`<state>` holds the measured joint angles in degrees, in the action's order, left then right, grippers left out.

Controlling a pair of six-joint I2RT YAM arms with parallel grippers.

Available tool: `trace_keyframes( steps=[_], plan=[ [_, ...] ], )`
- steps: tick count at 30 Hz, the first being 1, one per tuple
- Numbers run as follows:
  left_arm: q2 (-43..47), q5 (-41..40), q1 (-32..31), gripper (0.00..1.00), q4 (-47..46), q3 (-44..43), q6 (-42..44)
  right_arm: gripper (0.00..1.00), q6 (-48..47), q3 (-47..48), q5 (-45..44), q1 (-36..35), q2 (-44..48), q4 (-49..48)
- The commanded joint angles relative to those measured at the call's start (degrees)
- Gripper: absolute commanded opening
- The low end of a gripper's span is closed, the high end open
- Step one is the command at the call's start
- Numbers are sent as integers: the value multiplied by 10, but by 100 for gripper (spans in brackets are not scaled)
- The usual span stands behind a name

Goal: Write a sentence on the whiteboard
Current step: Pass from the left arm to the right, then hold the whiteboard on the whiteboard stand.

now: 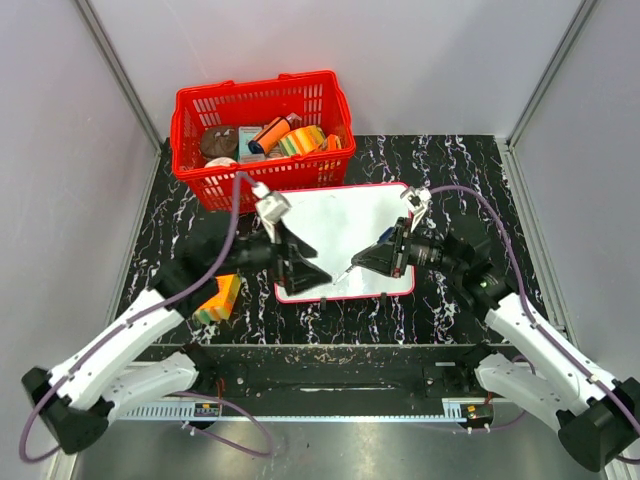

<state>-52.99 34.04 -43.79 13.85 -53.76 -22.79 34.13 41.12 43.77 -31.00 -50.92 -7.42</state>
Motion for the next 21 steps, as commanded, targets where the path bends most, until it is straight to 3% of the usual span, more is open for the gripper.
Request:
trace_keyframes(
  steps=[1,7,12,16,19,21],
  plan=[
    [38,-6,71,99,-46,35,-53,0,-61,26,-130,-3,31,71],
    [7,110,237,99,-86,99,-116,0,-108,27,-259,-2,95,155],
    [-9,108,324,99,-88,148,-113,0,-138,38,-333,-3,131,207],
    [-36,119,412,94,-144,198,-146,0,-149,27,-335,-3,139,210],
    [-50,79,433,93,-161,215,-154,0,-146,21,-333,-3,138,206],
    [-55,60,435,99,-181,231,-159,0,-143,16,-327,-3,136,200]
  ],
)
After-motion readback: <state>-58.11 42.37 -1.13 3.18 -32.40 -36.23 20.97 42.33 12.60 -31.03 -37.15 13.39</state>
